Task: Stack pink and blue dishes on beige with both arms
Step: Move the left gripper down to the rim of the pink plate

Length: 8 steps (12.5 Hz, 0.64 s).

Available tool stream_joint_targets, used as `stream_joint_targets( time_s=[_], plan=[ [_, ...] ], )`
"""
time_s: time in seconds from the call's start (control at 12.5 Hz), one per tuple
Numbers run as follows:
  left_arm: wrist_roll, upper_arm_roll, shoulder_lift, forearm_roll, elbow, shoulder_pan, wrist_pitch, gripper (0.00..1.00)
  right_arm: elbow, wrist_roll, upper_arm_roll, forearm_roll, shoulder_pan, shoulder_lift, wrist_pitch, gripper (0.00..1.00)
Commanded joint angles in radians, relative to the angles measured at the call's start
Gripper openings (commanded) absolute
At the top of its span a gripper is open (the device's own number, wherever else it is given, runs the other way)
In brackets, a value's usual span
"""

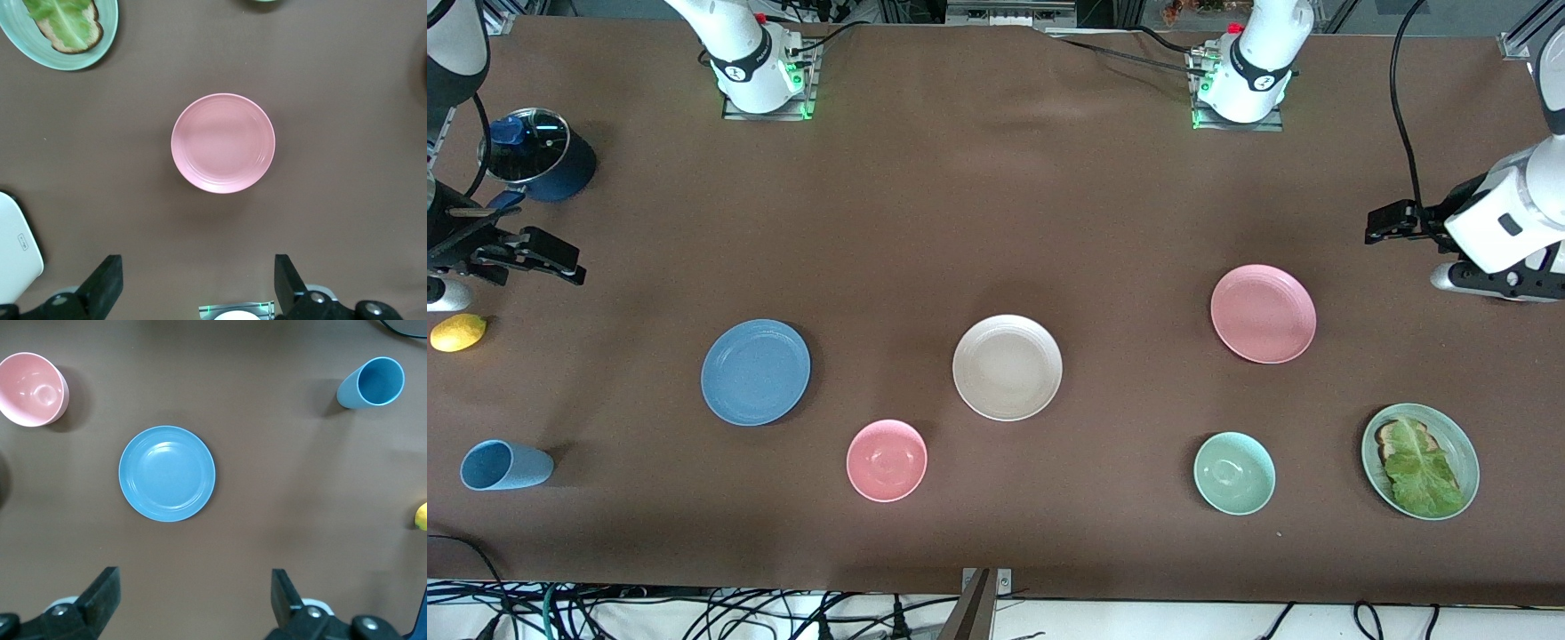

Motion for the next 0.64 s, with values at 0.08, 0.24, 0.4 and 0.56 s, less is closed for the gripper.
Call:
stream_joint_targets(
  time_s=[0.08, 0.24, 0.4, 0.56],
  plan=[
    [-0.001, 0.004, 0.089, 0.019, 0.009, 0.027, 0.006, 1.00, 0.006, -0.005, 0.003, 0.003, -0.004, -0.005, -0.010, 1.00],
    [0.007, 0.004, 0.152, 0.019, 0.002, 0.037, 0.044, 1.00, 0.006, -0.003, 0.003, 0.003, -0.004, -0.005, -0.008, 1.00],
    [0.016, 0.001, 0.166, 0.014, -0.058, 0.075, 0.131, 1.00, 0.006, -0.002, 0.004, 0.003, -0.004, -0.007, -0.005, 1.00],
    [0.015, -0.002, 0.163, 0.014, -0.144, 0.075, 0.225, 1.00, 0.006, -0.002, 0.004, 0.003, -0.004, -0.007, -0.004, 1.00]
  ],
)
